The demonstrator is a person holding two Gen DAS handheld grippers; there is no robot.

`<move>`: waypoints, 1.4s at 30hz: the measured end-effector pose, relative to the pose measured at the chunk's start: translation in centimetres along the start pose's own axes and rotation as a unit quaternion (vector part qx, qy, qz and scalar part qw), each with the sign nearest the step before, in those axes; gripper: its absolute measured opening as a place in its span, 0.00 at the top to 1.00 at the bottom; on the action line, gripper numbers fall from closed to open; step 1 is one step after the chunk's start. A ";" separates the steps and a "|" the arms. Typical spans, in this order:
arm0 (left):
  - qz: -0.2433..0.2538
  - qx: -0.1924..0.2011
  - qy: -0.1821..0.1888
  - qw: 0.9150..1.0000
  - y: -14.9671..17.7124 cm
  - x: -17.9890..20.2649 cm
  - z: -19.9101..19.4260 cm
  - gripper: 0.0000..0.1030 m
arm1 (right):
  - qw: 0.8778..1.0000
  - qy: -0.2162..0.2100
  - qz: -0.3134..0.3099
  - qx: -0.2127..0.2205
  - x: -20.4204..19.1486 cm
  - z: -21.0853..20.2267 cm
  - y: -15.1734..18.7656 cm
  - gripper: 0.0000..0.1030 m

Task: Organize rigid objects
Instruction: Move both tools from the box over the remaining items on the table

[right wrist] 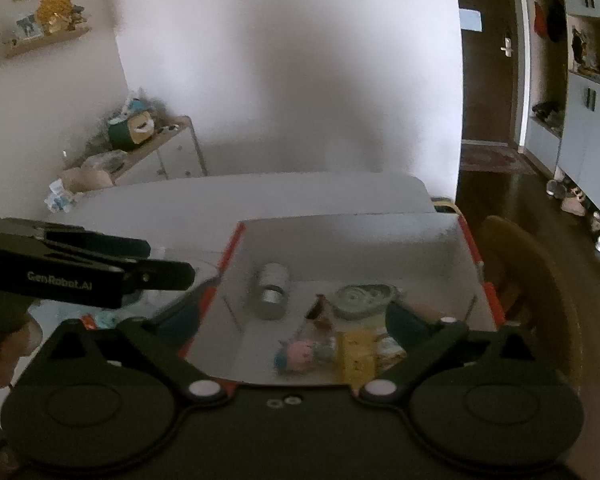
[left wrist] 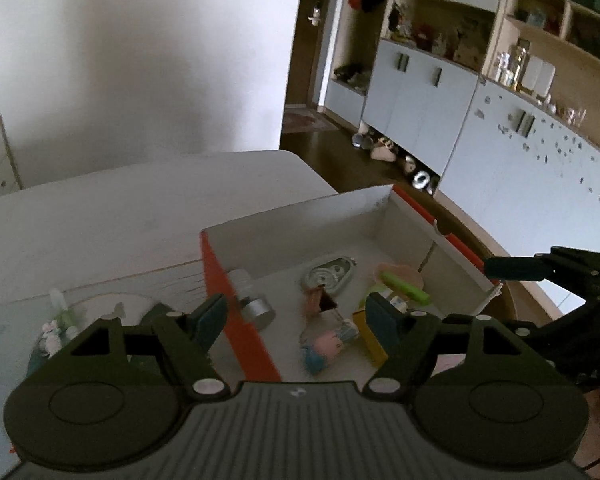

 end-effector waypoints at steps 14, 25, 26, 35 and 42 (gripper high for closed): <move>-0.019 0.027 0.018 0.999 2.8 -5.9 -4.4 0.15 | 1.000 -0.023 -0.002 0.009 -7.5 0.9 -0.1 0.01; -0.032 0.040 0.017 0.999 5.4 -12.5 -6.1 0.01 | 1.000 -0.025 -0.001 0.003 -12.8 2.9 -0.6 0.01; -0.033 0.042 0.012 0.999 5.7 -13.2 -6.2 0.01 | 1.000 -0.025 -0.001 0.003 -13.3 3.2 -0.7 0.01; -0.077 0.026 0.000 0.997 8.9 -20.8 -6.0 0.01 | 1.000 -0.023 -0.010 -0.002 -17.2 5.8 -1.3 0.01; -0.093 0.009 -0.015 0.996 11.6 -25.4 -4.8 0.01 | 0.999 -0.036 -0.023 -0.025 -19.8 8.5 -1.5 0.01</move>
Point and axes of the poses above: each gripper's, at about its wrist camera, not at the fingertips, and z roughly the way its jaws point, x to its right, y to its underside, the point moved 7 cm from there along z, roughly the way its jaws point, and after that the axes turned 13 degrees about -x, right-handed, at the moved point
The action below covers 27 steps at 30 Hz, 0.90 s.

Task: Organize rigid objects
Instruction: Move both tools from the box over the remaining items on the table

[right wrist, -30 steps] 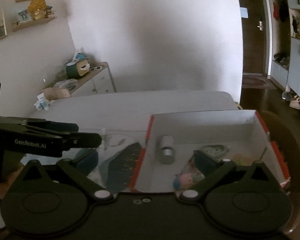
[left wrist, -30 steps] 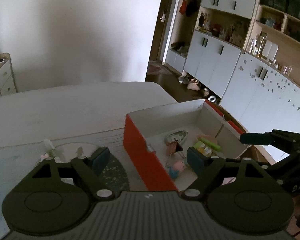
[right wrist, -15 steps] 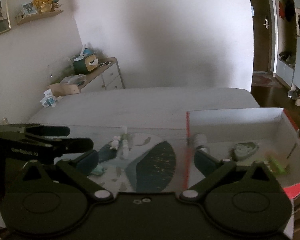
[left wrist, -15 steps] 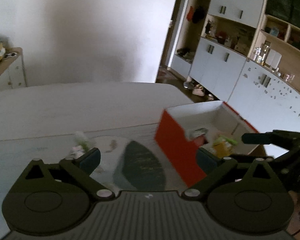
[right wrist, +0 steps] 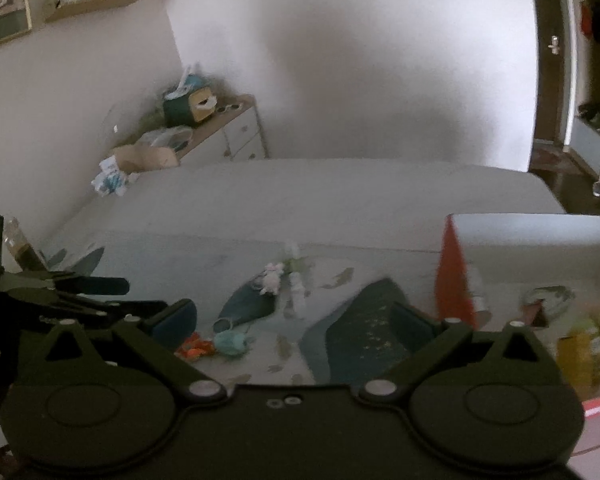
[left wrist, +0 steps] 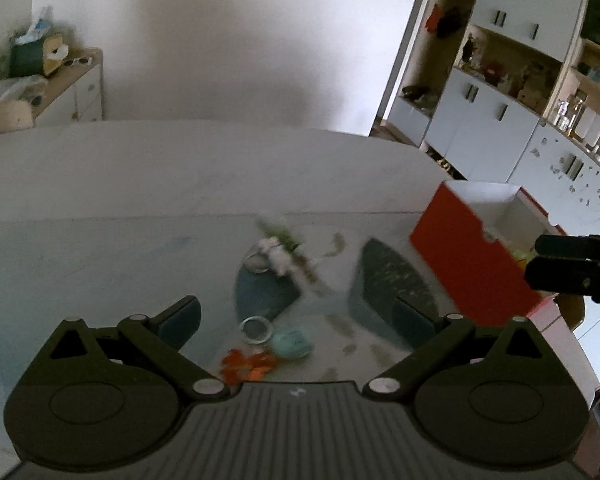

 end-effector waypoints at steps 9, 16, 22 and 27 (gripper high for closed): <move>0.015 -0.023 -0.018 0.999 2.2 -3.5 3.3 0.01 | 0.998 0.006 -0.021 -0.052 -2.0 4.5 0.6 0.02; 0.012 -0.051 -0.024 0.998 4.0 -4.5 6.1 0.01 | 0.995 0.009 -0.025 -0.092 -2.8 8.4 0.8 0.07; 0.016 -0.051 -0.043 0.998 4.5 -5.0 7.5 0.01 | 0.992 0.002 -0.021 -0.126 -4.2 11.6 0.7 0.15; 0.017 -0.053 -0.041 0.998 4.6 -4.9 8.3 0.01 | 0.989 0.001 -0.018 -0.145 -5.1 13.5 0.4 0.22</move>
Point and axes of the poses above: each gripper's, at about its wrist camera, not at the fingertips, and z roughly the way its jaws point, x to its right, y to its underside, the point moved 7 cm from there along z, roughly the way its jaws point, and after that the axes turned 13 degrees about -x, right-handed, at the moved point
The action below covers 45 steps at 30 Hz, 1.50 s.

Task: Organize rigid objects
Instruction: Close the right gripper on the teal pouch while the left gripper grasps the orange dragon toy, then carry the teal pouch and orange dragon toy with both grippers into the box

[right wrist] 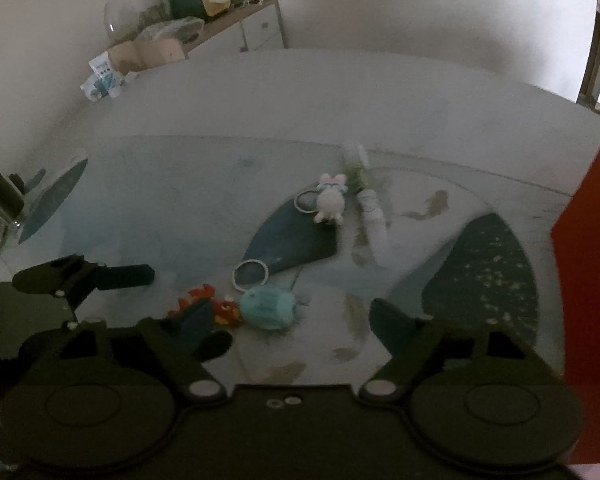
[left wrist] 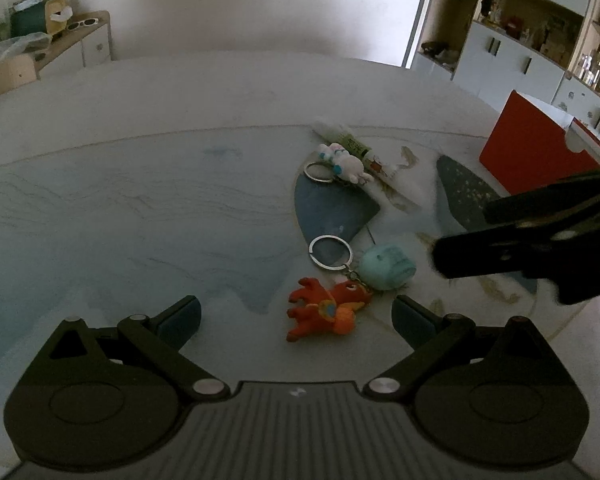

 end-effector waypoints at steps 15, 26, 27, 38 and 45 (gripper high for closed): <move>0.024 0.021 -0.037 0.999 -0.3 1.2 0.3 0.21 | 0.999 -0.005 0.024 -0.040 -1.2 3.0 -0.6 0.52; 0.053 0.025 -0.038 0.998 -0.3 2.5 0.1 0.54 | 0.999 -0.007 0.029 -0.037 -1.0 3.0 -1.1 0.64; 0.053 0.026 -0.037 0.998 -0.3 2.5 0.1 0.56 | 0.999 -0.005 0.031 -0.036 -0.8 3.0 -1.1 0.64; 0.037 0.018 -0.028 0.999 -0.8 2.2 0.1 0.57 | 0.998 -0.003 0.060 -0.016 1.3 0.9 -0.6 0.64; 0.018 0.021 -0.019 0.999 -1.2 2.2 -0.8 0.57 | 0.998 -0.006 0.070 0.006 2.3 -1.9 -0.2 0.64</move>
Point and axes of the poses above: each gripper's, at about its wrist camera, not at the fingertips, and z roughly the way its jaws point, x to its right, y to its underside, the point moved 7 cm from there along z, roughly the way its jaws point, and after that the axes turned 13 degrees about -x, right-handed, at the moved point
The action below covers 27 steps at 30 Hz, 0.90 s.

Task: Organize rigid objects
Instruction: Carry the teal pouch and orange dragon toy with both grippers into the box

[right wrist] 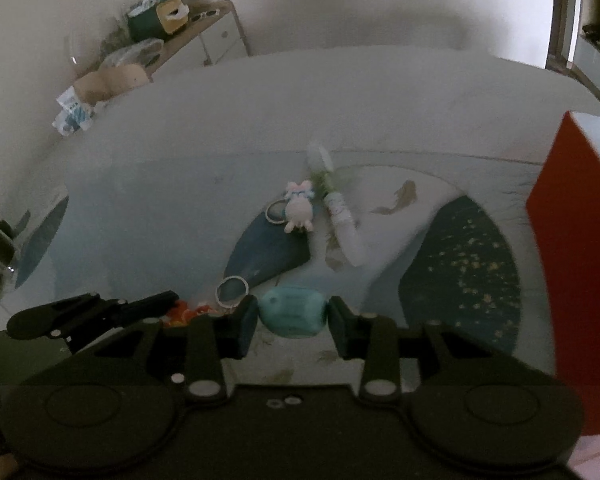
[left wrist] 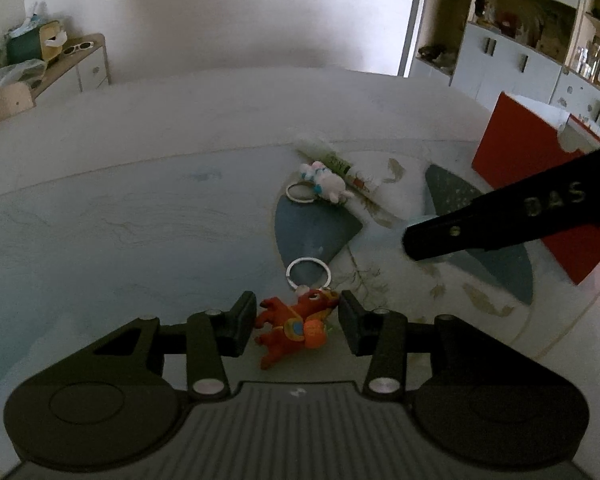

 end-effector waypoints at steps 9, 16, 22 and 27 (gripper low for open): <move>-0.007 0.012 0.021 1.000 -0.8 1.2 -1.9 0.58 | 1.000 -0.003 0.002 0.028 1.6 -4.4 0.8 0.64; 0.000 0.023 0.034 0.999 -2.3 3.4 -3.9 0.58 | 0.999 -0.005 0.010 0.039 4.0 -7.1 1.8 0.64; -0.001 0.019 0.042 0.999 -3.8 5.8 -4.9 0.58 | 0.998 -0.007 0.015 0.054 6.3 -9.3 2.4 0.64; 0.006 0.026 0.042 0.999 -5.1 8.3 -5.9 0.58 | 0.998 -0.003 0.014 0.068 8.6 -10.8 2.8 0.64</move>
Point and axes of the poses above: each gripper's, at about its wrist camera, not at the fingertips, and z roughly the way its jaws point, x to its right, y to its underside, the point moved 7 cm from there along z, roughly the way its jaws point, and after that the axes turned 13 degrees about -x, right-handed, at the moved point
